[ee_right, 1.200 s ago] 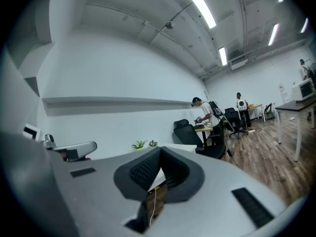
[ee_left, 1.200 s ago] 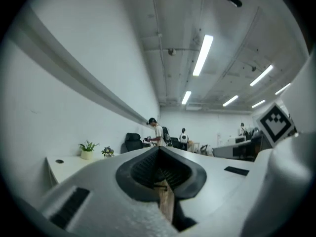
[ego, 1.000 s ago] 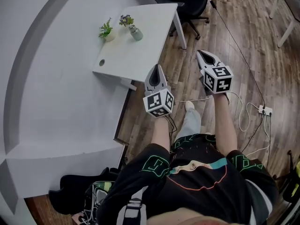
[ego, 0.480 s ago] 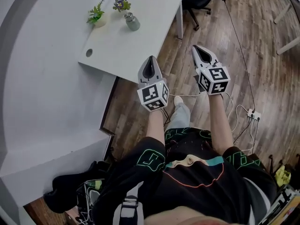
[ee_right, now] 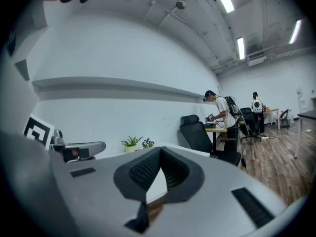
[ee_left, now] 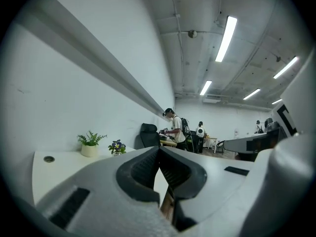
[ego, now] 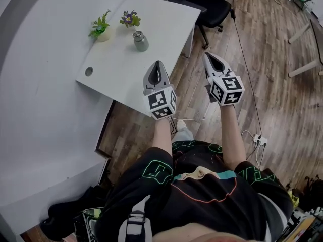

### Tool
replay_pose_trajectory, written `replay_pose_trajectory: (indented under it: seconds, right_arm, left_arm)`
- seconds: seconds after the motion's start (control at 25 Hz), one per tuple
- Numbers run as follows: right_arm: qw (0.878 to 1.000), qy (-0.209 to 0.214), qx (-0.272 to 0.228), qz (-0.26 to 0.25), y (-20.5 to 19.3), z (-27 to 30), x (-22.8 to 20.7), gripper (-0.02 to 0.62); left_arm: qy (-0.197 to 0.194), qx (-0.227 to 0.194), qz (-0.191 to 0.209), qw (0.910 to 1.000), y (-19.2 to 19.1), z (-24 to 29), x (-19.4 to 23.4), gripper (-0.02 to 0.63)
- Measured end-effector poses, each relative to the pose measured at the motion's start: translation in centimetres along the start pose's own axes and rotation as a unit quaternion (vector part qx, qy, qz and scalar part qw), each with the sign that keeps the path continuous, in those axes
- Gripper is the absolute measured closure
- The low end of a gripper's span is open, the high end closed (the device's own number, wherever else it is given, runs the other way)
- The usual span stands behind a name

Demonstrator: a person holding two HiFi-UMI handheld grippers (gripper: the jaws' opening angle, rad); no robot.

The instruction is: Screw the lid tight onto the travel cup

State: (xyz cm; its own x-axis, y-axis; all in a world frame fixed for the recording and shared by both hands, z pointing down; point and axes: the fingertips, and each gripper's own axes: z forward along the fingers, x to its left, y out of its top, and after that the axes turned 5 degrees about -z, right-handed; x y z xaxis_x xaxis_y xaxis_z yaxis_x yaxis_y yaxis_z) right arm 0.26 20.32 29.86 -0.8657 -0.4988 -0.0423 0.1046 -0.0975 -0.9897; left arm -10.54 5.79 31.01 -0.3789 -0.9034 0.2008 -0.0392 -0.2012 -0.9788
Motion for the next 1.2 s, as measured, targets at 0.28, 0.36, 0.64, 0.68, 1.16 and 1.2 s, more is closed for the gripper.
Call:
replay_pose_trajectory:
  seconds: [0.28, 0.36, 0.64, 0.68, 1.16, 1.2]
  right_arm:
    - [1.0, -0.015, -0.004, 0.0, 1.1, 3.9, -2.4, 0.591]
    - [1.0, -0.02, -0.001, -0.001, 1.2, 4.5, -3.0, 0.591]
    - [1.0, -0.021, 0.001, -0.023, 2.7, 6.3, -3.8, 0.591]
    - [1.0, -0.018, 0.001, -0.025, 3.0, 6.6, -3.9, 0.591]
    - [0.995, 0.081, -0.025, -0.045, 7.3, 16.4, -0.7, 0.591]
    - [0.995, 0.093, -0.025, -0.041, 7.3, 17.7, -0.4, 0.591]
  left_arm:
    - [-0.018, 0.007, 0.001, 0.9998, 0.2, 5.4, 0.5, 0.6]
    - [-0.021, 0.01, -0.002, 0.9997, 0.0, 6.4, 0.6, 0.6]
    - [-0.015, 0.004, -0.03, 0.9994, 0.4, 8.5, 2.3, 0.6]
    - [-0.008, 0.0, -0.034, 0.9994, 0.7, 8.6, 3.0, 0.6]
    - [0.114, -0.062, -0.043, 0.9905, 5.3, 9.3, 13.0, 0.6]
    - [0.126, -0.063, -0.04, 0.9892, 5.4, 9.3, 13.8, 0.6]
